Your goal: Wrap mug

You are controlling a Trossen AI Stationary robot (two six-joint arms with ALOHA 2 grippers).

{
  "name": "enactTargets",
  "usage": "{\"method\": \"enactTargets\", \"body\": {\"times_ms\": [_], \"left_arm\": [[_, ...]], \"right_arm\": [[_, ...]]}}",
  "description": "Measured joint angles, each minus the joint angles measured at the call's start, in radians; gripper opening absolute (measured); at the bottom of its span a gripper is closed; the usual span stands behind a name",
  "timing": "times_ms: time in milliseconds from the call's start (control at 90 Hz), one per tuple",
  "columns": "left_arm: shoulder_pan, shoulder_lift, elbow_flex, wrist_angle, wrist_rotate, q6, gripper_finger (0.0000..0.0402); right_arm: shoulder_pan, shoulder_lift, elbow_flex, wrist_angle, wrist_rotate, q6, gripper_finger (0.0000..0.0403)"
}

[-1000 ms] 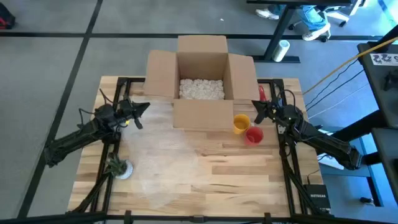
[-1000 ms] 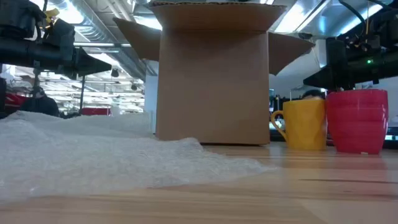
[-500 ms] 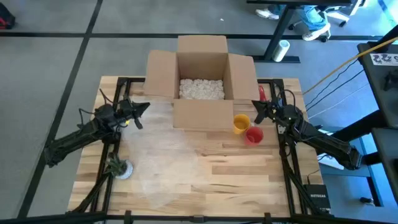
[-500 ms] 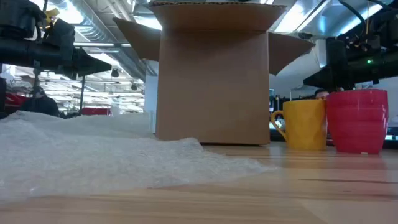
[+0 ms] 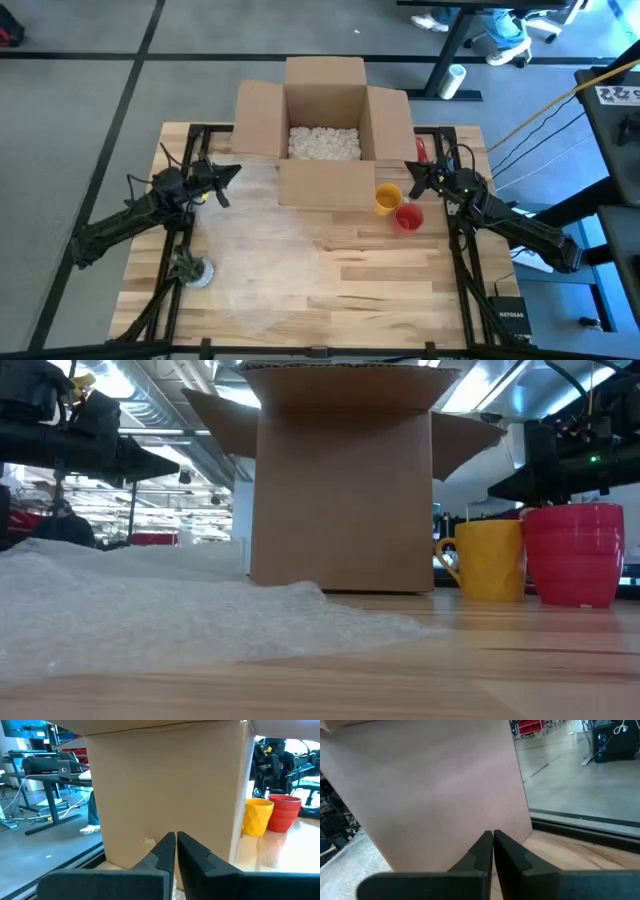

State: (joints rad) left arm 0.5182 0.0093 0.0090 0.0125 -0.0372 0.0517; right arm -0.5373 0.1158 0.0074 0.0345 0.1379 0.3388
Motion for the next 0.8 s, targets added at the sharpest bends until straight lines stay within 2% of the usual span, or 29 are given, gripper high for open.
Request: {"method": "enactTargets", "body": {"times_ms": [622,700,800], "left_arm": [[0.000,0.000,0.000,0.000,0.000,0.000,0.0000],[0.000,0.000,0.000,0.000,0.000,0.000,0.0000],[0.000,0.000,0.000,0.000,0.000,0.000,0.0000]], "right_arm": [[0.000,0.000,0.000,0.001,-0.003,0.000,0.0000],[0.000,0.000,0.000,-0.007,-0.051,0.001,0.0000],[0.000,0.000,0.000,-0.018,-0.174,-0.027,0.0000]]}}
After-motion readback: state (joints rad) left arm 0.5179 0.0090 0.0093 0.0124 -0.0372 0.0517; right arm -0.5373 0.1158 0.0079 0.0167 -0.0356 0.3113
